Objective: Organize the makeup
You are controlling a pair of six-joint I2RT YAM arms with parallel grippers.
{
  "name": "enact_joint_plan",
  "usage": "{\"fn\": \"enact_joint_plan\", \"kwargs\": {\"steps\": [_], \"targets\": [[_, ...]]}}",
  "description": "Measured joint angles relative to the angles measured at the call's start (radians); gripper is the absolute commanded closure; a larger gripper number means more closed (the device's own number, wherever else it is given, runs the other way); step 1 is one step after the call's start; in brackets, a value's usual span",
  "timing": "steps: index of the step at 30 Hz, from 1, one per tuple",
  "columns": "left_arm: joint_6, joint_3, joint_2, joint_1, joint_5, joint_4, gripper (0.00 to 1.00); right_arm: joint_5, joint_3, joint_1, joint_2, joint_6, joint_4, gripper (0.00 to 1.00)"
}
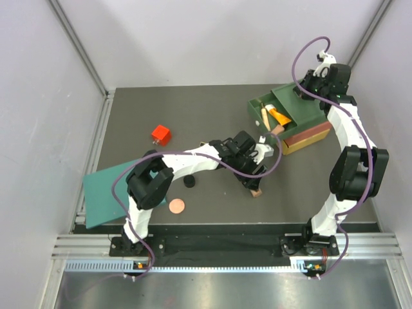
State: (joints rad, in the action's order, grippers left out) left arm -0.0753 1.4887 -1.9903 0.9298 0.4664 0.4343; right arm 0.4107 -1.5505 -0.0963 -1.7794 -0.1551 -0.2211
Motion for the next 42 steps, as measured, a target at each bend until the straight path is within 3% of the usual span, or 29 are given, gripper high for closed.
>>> {"fn": "enact_joint_plan", "kwargs": {"steps": [11, 29, 37, 42], "targets": [[0.049, 0.121, -0.082, 0.108, -0.132, 0.085, 0.29, 0.002, 0.027, -0.003, 0.015, -0.004, 0.031, 0.90], [0.249, 0.123, -0.093, 0.175, -0.427, 0.087, 0.30, 0.002, 0.045, -0.004, 0.025, -0.004, 0.047, 0.89], [0.435, -0.084, 0.119, 0.190, -0.370, -0.098, 0.28, 0.002, 0.045, -0.004, 0.025, -0.004, 0.047, 0.89], [0.595, -0.148, 0.163, 0.192, -0.294, -0.159, 0.25, 0.002, 0.044, -0.004, 0.025, -0.004, 0.047, 0.89]]}}
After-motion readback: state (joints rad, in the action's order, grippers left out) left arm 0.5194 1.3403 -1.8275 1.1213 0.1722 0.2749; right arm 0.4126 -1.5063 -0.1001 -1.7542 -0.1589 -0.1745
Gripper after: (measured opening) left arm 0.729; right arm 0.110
